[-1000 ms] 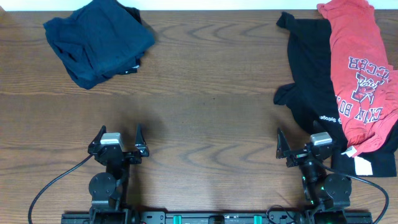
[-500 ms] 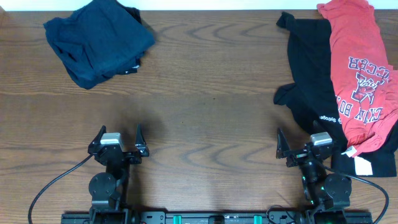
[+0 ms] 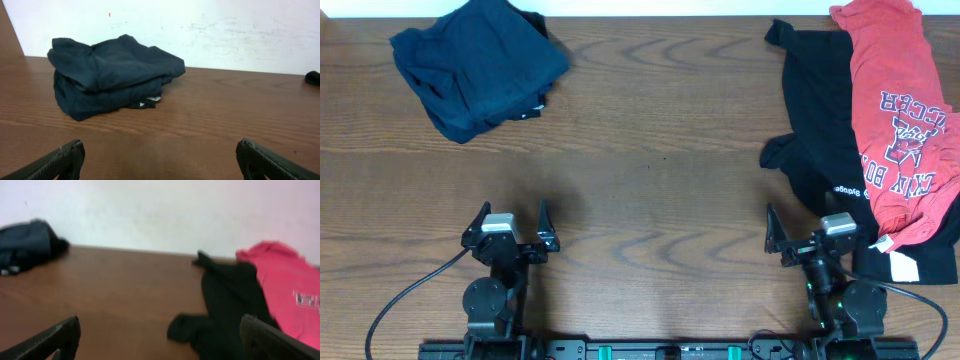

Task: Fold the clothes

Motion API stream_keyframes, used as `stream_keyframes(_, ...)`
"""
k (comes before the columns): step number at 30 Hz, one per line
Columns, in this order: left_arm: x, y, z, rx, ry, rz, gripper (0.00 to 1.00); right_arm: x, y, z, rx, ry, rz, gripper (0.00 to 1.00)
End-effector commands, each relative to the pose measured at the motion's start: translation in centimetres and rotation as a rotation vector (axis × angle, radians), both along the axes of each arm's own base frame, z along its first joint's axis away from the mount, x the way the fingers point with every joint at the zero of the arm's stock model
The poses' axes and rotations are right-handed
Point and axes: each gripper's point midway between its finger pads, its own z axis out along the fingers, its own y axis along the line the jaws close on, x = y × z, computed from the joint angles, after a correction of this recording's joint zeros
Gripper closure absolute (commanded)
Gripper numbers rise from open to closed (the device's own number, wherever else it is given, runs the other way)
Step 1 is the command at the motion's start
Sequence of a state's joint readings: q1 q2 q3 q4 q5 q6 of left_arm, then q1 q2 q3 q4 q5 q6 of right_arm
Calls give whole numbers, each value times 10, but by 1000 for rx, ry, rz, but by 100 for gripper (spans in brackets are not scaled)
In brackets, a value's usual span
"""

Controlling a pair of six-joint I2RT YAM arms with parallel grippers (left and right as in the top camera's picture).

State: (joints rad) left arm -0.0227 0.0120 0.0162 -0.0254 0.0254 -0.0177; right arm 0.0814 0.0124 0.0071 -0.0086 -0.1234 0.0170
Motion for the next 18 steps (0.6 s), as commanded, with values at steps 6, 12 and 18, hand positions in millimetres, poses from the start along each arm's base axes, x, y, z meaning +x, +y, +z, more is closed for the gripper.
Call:
stream_keyframes(6,-1,3,-15,19,50,18,2,-2,5,15,32,-58,28,1)
stream_keyframes(12,-1,-20,-7,5,30,-114,2,-3,6,24,83,-70,40,1)
stream_keyframes(18,2,-22,10,2,77,-128,2,-3,6,42,76,-70,41,1)
